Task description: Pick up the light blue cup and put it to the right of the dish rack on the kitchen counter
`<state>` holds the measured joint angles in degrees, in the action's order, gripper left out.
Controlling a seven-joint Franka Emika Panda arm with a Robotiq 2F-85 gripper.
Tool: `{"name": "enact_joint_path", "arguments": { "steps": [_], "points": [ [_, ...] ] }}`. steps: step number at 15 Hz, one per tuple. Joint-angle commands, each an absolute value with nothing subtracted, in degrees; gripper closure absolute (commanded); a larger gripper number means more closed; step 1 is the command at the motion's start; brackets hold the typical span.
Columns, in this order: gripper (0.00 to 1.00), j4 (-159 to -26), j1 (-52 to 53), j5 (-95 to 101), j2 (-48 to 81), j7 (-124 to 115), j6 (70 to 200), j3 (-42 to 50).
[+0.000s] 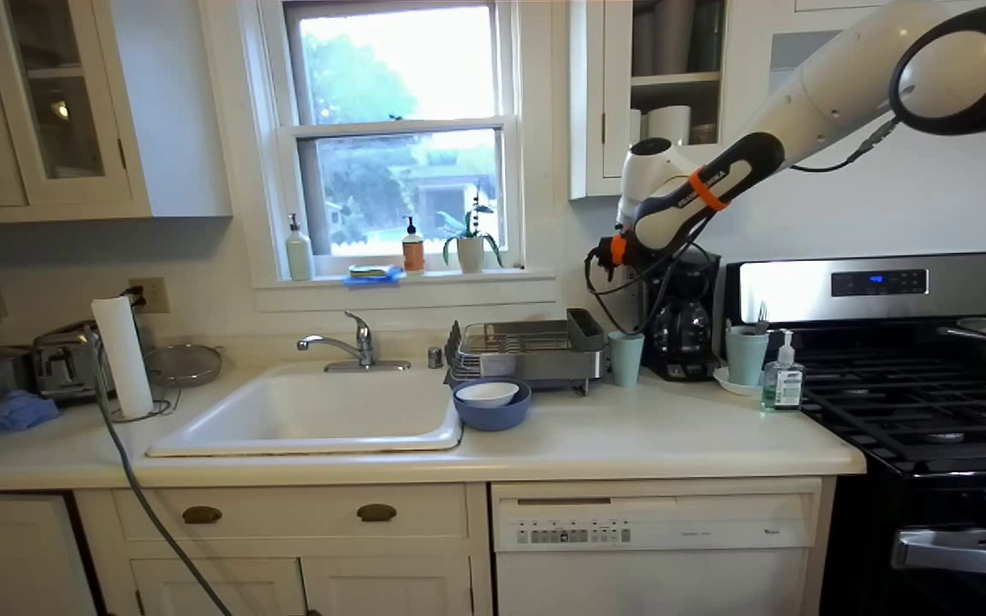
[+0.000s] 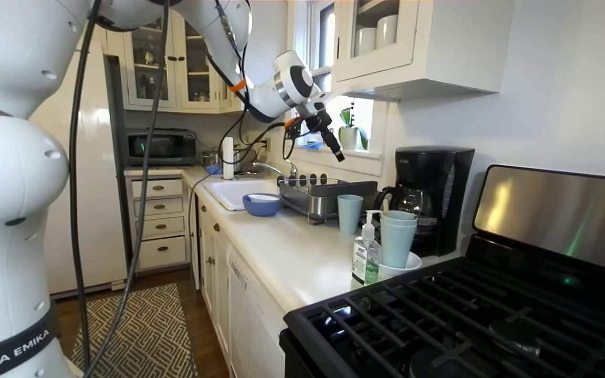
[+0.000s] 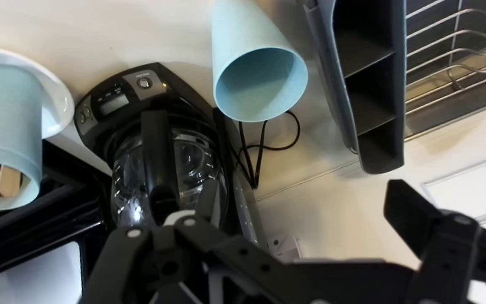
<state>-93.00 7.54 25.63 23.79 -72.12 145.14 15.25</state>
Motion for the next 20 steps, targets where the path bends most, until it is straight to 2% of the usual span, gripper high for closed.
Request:
{"name": "enact_joint_path", "arguments": {
  "steps": [1,7,14,20],
  "points": [
    [0.00,-105.33,7.89,28.52,11.21,-65.58,145.16,13.39],
    [0.00,-114.76,4.39,18.73,-4.03,-44.53,132.36,6.11],
    [0.00,-114.67,1.93,9.02,-14.47,-30.06,110.95,2.71],
    [0.00,-113.70,-0.05,6.39,-14.74,-26.24,109.31,1.61]
  ]
}}
